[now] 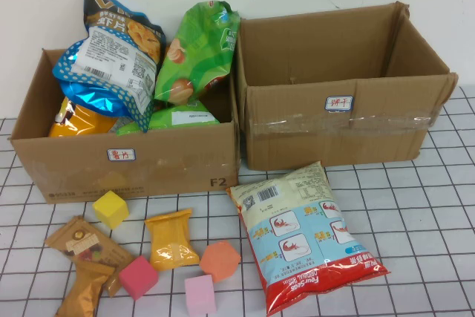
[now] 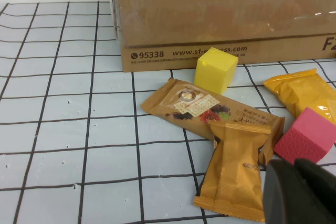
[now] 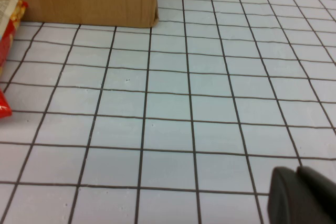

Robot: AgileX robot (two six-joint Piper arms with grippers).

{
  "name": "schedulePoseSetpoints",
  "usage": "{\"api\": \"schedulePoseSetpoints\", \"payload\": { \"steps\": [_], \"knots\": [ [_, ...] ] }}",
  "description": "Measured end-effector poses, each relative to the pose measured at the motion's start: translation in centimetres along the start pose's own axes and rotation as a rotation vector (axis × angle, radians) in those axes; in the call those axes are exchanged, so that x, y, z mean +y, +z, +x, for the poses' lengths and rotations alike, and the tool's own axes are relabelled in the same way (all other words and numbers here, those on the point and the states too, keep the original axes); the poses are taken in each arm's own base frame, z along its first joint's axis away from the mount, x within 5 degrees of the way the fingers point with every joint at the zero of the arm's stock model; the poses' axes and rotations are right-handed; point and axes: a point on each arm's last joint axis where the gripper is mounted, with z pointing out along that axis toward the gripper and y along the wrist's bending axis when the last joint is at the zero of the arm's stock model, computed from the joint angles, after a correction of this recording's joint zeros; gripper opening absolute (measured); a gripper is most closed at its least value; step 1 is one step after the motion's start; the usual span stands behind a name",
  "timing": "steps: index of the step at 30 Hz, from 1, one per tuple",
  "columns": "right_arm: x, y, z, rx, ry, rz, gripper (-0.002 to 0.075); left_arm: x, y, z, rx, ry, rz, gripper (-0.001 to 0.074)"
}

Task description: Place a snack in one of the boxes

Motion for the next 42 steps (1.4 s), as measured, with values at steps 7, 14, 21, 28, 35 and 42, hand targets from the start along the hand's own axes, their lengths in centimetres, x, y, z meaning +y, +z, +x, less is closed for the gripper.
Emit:
{"api": "schedulePoseSetpoints", "payload": {
  "steps": [7,14,21,28,35,42],
  "knots": [
    [0.0,0.0,0.0,0.0,0.0,0.0,-0.0001,0.0,0.0,0.0,0.0,0.0,0.0,-0.0003],
    [0.0,0.0,0.0,0.0,0.0,0.0,-0.0001,0.0,0.0,0.0,0.0,0.0,0.0,-0.0003],
    [0.0,0.0,0.0,0.0,0.0,0.0,-0.0001,0.0,0.0,0.0,0.0,0.0,0.0,-0.0003],
    [0.0,0.0,0.0,0.0,0.0,0.0,-0.0001,0.0,0.0,0.0,0.0,0.0,0.0,-0.0003],
    [-0.01,0.0,-0.1,-0.011,-0.002,0.001,-0.0001,0.0,0.0,0.0,0.0,0.0,0.0,-0.0003],
    [-0.02,0.02,-0.68,-0.085,-0.002,0.004,-0.0001,-0.04,0.05,-0.42,-0.062,0.0,0.006,-0.0003]
  ]
}}
